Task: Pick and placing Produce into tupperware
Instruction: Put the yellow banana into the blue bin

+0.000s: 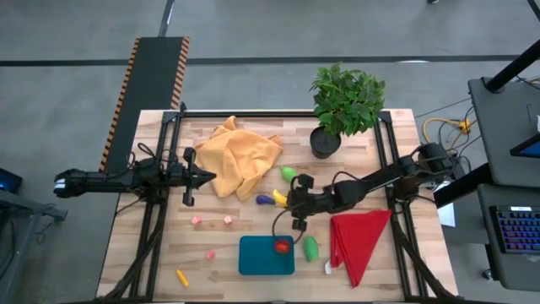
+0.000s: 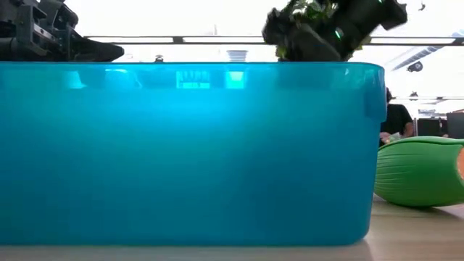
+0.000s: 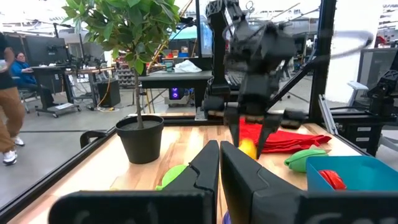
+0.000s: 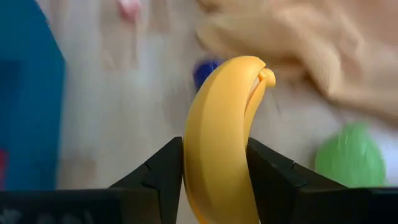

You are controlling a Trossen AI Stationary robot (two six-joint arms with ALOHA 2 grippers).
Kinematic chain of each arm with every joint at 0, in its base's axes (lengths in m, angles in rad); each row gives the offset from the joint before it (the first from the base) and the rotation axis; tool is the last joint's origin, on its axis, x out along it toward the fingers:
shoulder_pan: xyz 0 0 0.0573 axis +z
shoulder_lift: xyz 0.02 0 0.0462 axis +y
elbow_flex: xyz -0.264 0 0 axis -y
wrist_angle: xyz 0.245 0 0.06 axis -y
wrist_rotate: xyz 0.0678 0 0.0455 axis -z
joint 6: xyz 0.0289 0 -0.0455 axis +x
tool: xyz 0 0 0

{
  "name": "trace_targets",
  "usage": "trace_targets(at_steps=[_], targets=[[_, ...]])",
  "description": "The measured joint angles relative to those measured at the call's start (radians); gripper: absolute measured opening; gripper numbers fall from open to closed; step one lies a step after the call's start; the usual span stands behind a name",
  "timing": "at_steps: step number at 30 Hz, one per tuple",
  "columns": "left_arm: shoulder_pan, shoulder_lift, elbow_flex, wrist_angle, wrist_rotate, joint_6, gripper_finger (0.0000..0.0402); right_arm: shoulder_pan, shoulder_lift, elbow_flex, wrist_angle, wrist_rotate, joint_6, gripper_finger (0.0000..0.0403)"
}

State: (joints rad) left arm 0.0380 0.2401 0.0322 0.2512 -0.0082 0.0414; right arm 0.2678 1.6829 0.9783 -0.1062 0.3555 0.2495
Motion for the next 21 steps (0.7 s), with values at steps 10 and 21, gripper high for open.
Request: trace_targets(at_steps=[10,21], targets=[[0.000,0.002,0.000,0.001,0.000,0.000,0.0000,0.065,0.002,0.125,-0.002,-0.079,-0.048,0.0148],[0.000,0.002,0.000,0.001,0.000,0.000,0.0000,0.147,0.002,0.162,-0.009,-0.078,-0.068,0.0148]])
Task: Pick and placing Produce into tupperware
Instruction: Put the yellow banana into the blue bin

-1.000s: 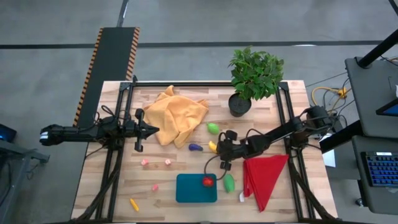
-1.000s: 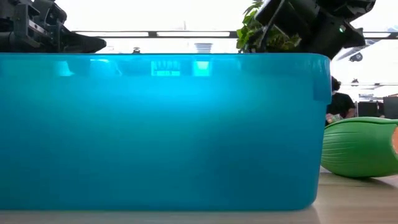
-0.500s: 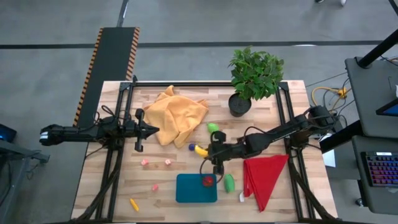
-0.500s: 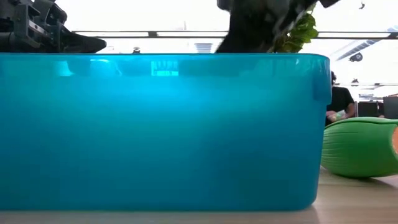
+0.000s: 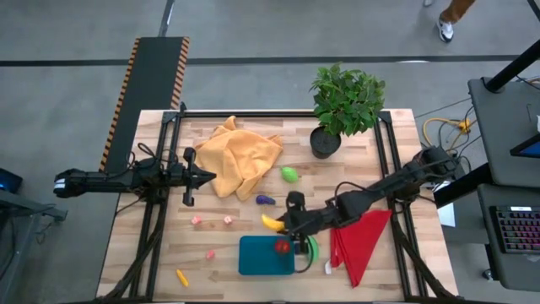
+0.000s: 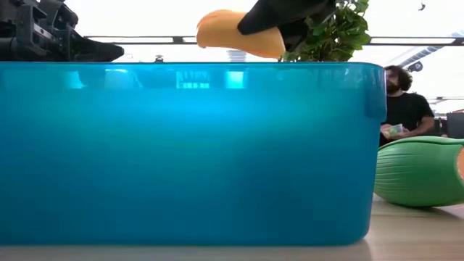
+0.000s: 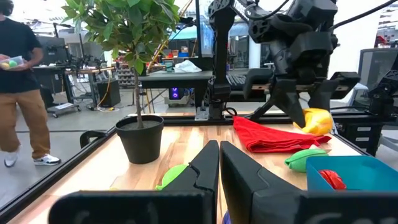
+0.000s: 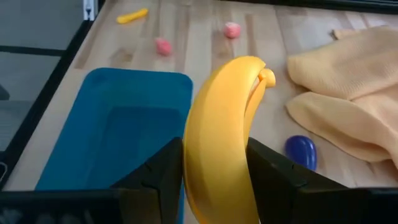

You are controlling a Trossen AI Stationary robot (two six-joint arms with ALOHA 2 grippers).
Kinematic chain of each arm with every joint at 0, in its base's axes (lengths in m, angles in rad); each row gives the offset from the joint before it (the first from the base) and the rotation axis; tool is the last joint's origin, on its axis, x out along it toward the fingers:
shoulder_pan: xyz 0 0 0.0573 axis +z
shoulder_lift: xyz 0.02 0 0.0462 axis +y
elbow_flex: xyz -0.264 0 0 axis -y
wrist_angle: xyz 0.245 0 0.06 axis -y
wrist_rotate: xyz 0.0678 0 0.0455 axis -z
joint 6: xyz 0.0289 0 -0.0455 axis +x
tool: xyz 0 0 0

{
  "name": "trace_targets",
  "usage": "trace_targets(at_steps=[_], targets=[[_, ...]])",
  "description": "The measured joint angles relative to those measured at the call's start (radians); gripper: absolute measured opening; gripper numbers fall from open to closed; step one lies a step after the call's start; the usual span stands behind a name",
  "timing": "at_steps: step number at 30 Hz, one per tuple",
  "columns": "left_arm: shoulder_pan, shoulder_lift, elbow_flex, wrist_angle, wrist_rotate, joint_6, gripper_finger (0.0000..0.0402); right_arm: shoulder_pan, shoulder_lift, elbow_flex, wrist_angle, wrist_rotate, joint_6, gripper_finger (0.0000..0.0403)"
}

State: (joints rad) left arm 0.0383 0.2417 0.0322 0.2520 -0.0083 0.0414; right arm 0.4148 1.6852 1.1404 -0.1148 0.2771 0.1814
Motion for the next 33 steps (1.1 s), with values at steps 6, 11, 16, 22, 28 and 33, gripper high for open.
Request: trace_targets(at_steps=[6,11,16,22,28,33], targets=[[0.000,0.000,0.000,0.000,0.000,0.000,0.0000,0.027,0.000,-0.005,-0.001,0.000,0.049,0.0148],[0.000,0.000,0.000,0.000,0.000,0.000,0.0000,0.045,0.000,-0.011,0.000,0.002,0.055,0.0148],[0.000,0.000,0.000,0.000,0.000,0.000,0.0000,0.059,0.006,-0.008,0.002,0.002,0.104,0.0148],[0.000,0.000,0.000,0.000,0.000,0.000,0.0000,0.070,0.079,0.013,0.043,-0.006,0.082,0.0148],[0.000,0.000,0.000,0.000,0.000,0.000,0.0000,0.064,0.142,0.071,0.042,-0.027,0.051,0.0148],[0.000,0.000,0.000,0.000,0.000,0.000,0.0000,0.060,0.198,0.123,0.039,-0.050,0.004,0.0148]])
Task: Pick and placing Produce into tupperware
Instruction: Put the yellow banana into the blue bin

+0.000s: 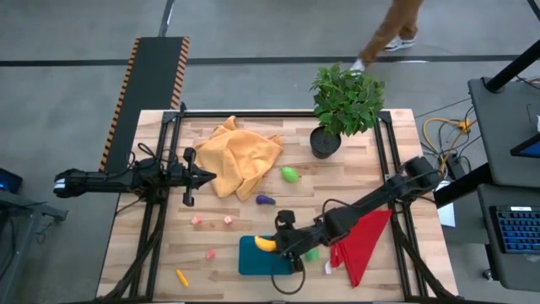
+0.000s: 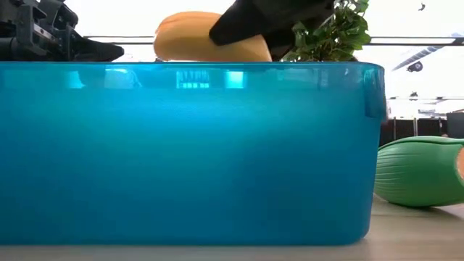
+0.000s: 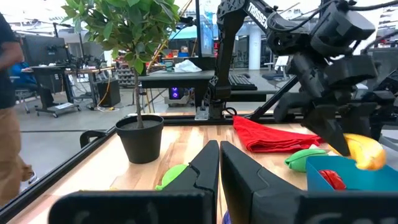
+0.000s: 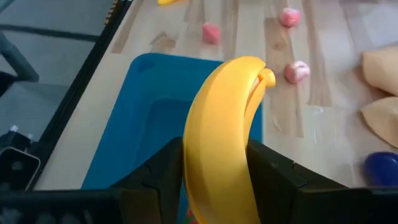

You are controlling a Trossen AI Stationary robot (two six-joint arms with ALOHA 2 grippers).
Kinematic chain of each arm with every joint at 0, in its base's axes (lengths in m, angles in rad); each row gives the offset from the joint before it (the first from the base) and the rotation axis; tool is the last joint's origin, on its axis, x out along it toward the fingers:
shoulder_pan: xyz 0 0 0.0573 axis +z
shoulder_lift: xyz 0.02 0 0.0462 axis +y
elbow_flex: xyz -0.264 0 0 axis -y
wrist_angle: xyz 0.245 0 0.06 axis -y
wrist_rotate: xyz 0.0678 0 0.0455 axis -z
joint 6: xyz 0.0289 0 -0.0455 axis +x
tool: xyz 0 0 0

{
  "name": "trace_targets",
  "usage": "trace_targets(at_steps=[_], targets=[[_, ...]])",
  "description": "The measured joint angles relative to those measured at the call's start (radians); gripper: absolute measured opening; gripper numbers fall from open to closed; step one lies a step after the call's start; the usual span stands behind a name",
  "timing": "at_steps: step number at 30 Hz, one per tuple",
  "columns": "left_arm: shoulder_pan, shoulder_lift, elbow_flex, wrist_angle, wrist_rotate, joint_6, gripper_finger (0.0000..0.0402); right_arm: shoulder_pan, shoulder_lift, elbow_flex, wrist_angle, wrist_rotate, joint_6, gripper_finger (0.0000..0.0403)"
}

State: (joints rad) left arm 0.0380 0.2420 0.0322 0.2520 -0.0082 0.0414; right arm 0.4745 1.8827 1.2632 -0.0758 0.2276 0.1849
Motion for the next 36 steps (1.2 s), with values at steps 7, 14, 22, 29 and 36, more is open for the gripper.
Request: trace_targets(at_steps=[7,14,22,29,36], targets=[[0.000,0.003,0.000,-0.001,0.000,0.000,0.0000,-0.026,0.107,0.100,-0.082,-0.005,-0.011,0.0148],[0.000,0.007,0.000,-0.001,0.000,0.000,0.0000,-0.036,0.172,0.205,-0.212,-0.030,-0.022,0.0148],[0.000,0.012,0.000,-0.001,0.000,0.000,0.0000,-0.037,0.171,0.216,-0.234,-0.030,-0.025,0.0148],[0.000,0.011,0.000,-0.001,0.000,0.000,0.0000,-0.036,0.168,0.215,-0.235,-0.052,-0.032,0.0148],[0.000,0.011,0.000,0.000,0.000,0.000,0.0000,-0.037,0.168,0.214,-0.235,-0.052,-0.028,0.0169]])
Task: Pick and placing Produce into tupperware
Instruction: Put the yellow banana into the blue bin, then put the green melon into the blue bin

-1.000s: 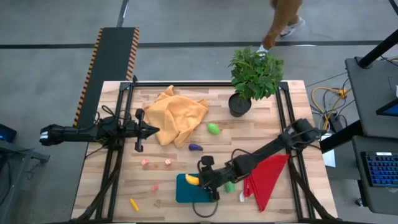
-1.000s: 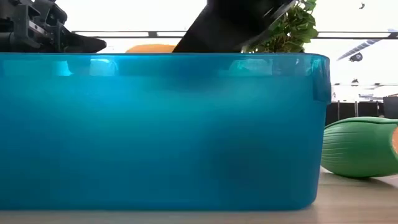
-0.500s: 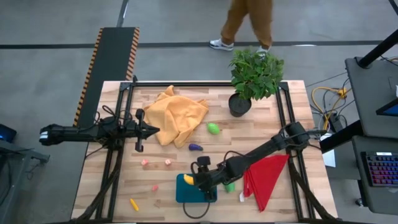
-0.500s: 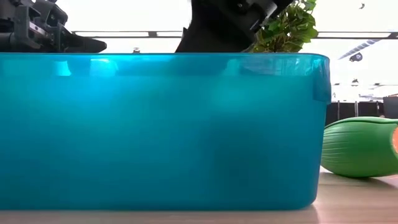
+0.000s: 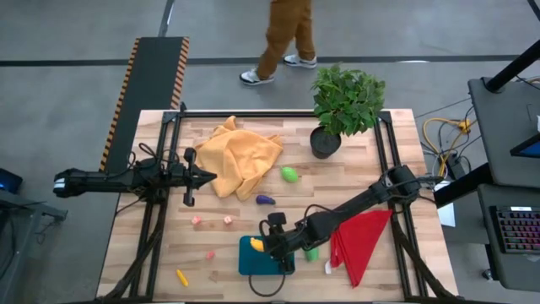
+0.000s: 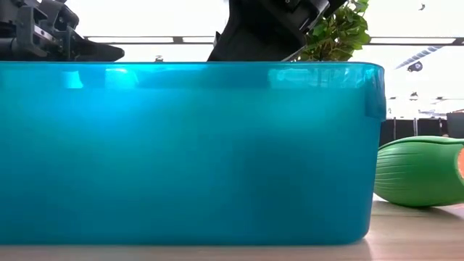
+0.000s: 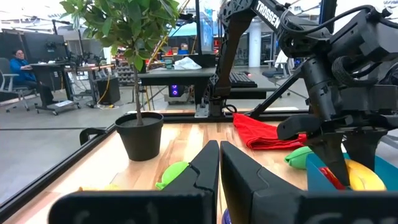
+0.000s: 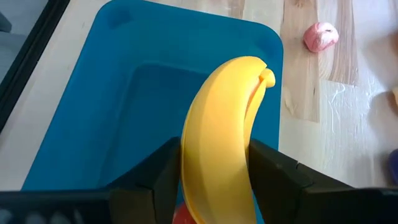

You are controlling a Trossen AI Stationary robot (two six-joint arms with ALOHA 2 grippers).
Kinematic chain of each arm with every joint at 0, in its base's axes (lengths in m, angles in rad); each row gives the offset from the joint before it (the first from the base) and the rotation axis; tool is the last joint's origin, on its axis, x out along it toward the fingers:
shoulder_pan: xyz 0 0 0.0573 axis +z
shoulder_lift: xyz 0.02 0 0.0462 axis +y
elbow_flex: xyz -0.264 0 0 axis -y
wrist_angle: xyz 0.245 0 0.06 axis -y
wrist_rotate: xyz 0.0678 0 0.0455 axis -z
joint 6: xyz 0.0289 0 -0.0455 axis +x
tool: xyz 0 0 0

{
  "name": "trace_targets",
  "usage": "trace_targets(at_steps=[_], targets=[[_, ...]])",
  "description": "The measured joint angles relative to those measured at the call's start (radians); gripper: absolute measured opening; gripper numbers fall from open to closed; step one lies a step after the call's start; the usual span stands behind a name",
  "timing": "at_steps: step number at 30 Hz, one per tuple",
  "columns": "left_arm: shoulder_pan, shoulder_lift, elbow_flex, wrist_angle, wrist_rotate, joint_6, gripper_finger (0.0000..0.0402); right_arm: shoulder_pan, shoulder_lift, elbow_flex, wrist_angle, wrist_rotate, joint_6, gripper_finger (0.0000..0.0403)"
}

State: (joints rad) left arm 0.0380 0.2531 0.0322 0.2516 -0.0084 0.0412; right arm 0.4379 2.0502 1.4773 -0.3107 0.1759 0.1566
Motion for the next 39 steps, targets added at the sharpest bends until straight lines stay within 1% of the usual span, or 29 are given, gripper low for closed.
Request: trace_targets(at_steps=[4,8,22,29,32,36,39], targets=[[0.000,0.000,0.000,0.000,0.000,0.000,0.0000,0.000,0.000,0.000,0.000,0.000,0.000,0.0189],[0.000,0.000,0.000,0.000,0.000,0.000,0.0000,0.000,0.000,0.001,0.001,0.000,0.000,0.0200],[0.000,0.000,0.000,0.000,0.000,0.000,0.0000,0.000,-0.003,0.002,0.001,0.005,-0.010,0.0196],[0.000,0.000,0.000,0.000,0.000,0.000,0.0000,-0.009,-0.024,0.002,-0.007,0.014,-0.019,0.0194],[0.000,0.000,0.000,0.000,0.000,0.000,0.0000,-0.012,-0.048,0.002,-0.043,0.071,0.008,0.0194],[0.000,0.000,0.000,0.000,0.000,0.000,0.0000,-0.012,-0.092,0.002,-0.108,0.190,0.024,0.0194],[0.000,0.000,0.000,0.000,0.000,0.000,0.0000,-0.015,-0.122,0.000,-0.127,0.258,-0.020,0.0194]])
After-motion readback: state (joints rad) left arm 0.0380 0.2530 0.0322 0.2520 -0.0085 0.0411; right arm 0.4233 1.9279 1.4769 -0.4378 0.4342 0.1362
